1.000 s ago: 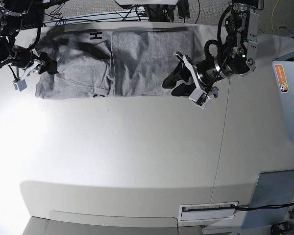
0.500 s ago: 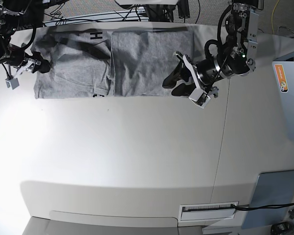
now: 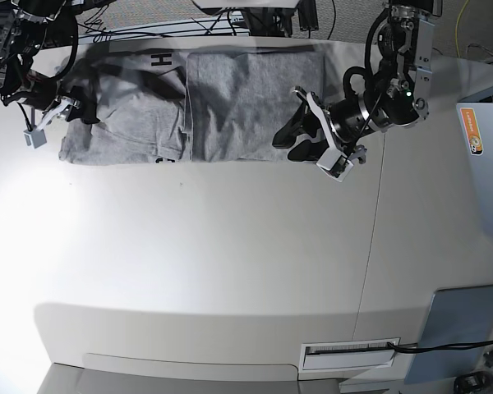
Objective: Fold the T-shirt properly
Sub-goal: 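Fold the grasped end over toward the left gripper with the right gripper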
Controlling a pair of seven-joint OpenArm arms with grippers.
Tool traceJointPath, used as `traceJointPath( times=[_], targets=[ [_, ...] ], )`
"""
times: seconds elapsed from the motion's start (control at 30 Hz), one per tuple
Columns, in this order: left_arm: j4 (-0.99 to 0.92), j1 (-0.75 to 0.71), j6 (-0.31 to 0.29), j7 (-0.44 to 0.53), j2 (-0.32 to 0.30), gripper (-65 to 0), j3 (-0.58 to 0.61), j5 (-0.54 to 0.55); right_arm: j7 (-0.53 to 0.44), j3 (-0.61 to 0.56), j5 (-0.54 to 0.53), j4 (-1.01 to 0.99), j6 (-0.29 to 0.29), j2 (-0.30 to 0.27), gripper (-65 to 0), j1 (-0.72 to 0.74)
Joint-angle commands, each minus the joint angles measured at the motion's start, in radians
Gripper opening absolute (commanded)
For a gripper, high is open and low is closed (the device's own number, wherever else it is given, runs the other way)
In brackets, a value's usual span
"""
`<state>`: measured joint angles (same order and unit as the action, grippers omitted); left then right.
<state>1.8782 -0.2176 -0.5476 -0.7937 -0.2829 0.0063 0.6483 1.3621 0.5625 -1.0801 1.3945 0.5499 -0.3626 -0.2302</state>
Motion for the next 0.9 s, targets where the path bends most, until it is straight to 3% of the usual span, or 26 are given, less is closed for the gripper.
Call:
traceJointPath(
  times=[0.0,0.13,0.23,0.43,0.57,0.73,0.87],
  targets=[
    [0.017,0.010,-0.004,0.015,-0.002,-40.9,-0.002,0.018,0.034,0.000,0.023,0.004,-0.004,-0.011,-45.3,-0.005],
    [0.017,0.010,-0.004,0.015,-0.002,-40.9,-0.002,0.018,0.034,0.000,0.024,0.004,-0.004,-0.012,-64.6,-0.005],
    [0.017,0.010,-0.004,0.015,-0.003,-40.9,-0.002,0.018,0.034,0.005,0.035,0.005,-0.006,-0.029,-65.0,-0.005],
    [0.017,0.010,-0.004,0.004,-0.003,-40.9,-0.003,0.018,-0.002,0.027,0.051,0.005,-0.032,-0.134,-65.0,-0.005],
    [0.017,0.009,-0.004,0.002,-0.003,-40.9,-0.003,0.018,0.000,0.029,0.048,0.007,-0.034,-0.167,-65.0,-0.005],
    [0.017,0.000,-0.004,-0.045,-0.003,-40.9,-0.003,-0.018,0.034,0.031,0.034,0.145,-0.078,-0.150,-65.0,-0.009],
    [0.017,-0.042,-0.004,-0.028,-0.002,-40.9,-0.003,-0.068,0.034,0.031,0.040,0.381,-0.098,-0.085,-65.0,-0.042]
  ],
)
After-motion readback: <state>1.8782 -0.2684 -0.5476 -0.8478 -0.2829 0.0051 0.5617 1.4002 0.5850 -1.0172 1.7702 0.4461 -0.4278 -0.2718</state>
